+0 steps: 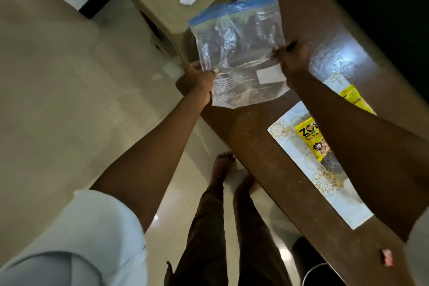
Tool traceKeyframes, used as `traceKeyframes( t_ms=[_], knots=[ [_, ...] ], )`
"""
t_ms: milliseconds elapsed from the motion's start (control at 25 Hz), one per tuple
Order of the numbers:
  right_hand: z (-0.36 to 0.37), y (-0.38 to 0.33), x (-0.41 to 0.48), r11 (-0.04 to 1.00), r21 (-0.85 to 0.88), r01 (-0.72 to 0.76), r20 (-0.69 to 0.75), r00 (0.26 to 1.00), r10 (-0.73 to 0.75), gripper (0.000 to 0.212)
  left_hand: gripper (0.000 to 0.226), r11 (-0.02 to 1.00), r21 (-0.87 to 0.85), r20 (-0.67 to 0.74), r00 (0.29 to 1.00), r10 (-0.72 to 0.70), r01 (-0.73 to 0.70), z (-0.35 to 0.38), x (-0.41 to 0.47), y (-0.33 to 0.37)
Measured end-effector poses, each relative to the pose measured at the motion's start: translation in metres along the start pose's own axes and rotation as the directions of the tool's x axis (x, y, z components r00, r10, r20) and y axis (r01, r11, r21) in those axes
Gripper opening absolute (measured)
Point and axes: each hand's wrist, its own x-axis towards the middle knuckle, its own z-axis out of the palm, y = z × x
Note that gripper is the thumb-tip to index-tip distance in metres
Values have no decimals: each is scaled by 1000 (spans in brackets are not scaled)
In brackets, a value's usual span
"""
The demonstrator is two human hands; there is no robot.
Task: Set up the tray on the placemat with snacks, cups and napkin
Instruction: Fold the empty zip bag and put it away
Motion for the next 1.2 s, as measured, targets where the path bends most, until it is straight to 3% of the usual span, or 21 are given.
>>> traceKeyframes(
  t_ms=[120,240,400,480,600,800,880,960,1080,1200],
  knots=[
    [-20,-38,-19,979,201,31,-146,989,-1,35,52,985,-156,58,995,84,-74,4,-9,50],
    [-56,-82,-43,970,210,121,-290,955,-57,27,39,968,-168,99,974,205,-187,11,-46,104],
    [-148,-157,-91,973,-103,206,-429,873,-230,15,34,933,-218,318,883,346,-287,31,-139,181],
    [-194,-189,-118,969,-151,194,-471,848,-243,17,36,911,-171,382,827,413,-376,43,-185,206],
    [-280,-251,-160,975,-62,215,-560,801,-213,22,27,837,-157,490,694,527,-524,62,-272,255],
    [-406,-328,-247,957,72,279,-624,762,-175,34,54,687,-172,715,391,580,-706,89,-424,320],
    [-446,-346,-284,943,46,331,-663,716,-219,39,54,541,-162,736,265,623,-825,98,-474,331],
    [-482,-357,-317,934,6,357,-689,679,-255,43,40,368,-150,712,158,684,-918,104,-519,334],
    [-532,-360,-360,930,0,367,-693,670,-265,48,15,226,-172,665,57,745,-959,105,-581,334],
    [-572,-358,-395,946,-166,279,-648,692,-318,36,6,309,-264,693,44,720,-914,108,-629,331]
  ],
)
